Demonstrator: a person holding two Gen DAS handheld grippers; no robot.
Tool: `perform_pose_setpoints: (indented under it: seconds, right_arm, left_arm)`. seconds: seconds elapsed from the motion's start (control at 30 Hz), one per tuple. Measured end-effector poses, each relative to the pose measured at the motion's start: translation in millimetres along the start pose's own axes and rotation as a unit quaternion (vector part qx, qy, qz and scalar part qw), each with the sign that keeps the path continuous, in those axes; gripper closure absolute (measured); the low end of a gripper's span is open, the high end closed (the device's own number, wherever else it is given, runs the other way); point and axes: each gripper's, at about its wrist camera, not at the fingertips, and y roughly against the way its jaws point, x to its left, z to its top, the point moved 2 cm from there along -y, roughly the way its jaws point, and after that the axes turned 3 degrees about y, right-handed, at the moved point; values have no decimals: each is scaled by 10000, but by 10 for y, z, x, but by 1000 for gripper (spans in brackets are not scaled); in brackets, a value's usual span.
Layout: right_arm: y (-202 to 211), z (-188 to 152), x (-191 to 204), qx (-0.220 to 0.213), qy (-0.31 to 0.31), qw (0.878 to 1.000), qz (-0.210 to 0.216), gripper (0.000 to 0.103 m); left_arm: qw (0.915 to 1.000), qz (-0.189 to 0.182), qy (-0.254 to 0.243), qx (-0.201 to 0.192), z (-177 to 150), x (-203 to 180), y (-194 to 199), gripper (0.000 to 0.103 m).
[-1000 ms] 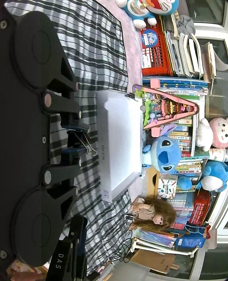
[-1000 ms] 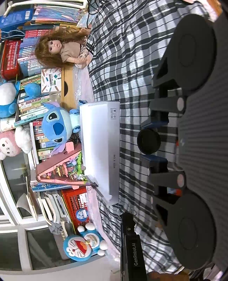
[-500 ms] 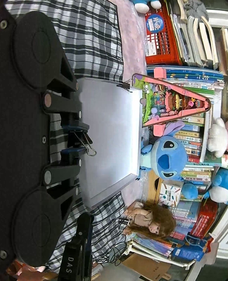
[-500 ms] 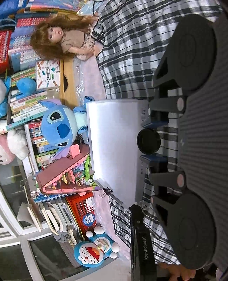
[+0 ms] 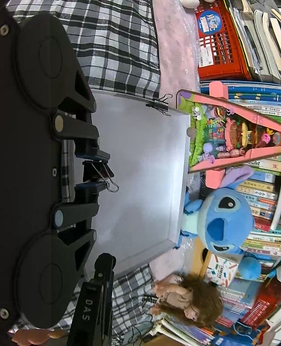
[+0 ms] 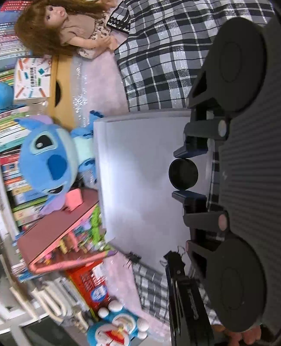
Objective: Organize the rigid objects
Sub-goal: 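Carry the binder clip in the left tool while the right tool carries the puck into the white tray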
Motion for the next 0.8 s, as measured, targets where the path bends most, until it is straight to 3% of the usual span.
perform_pose_setpoints:
  seconds: [0.23, 0.8]
  right_arm:
    - [-294, -8, -75, 184, -117, 9997, -139, 65]
    - [-540, -13, -38, 321, 19, 9993, -213, 65]
  left_arm:
    - [9999, 62, -95, 32, -23, -29, -206, 84]
    - [9997, 215, -119, 72, -38, 3, -428, 84]
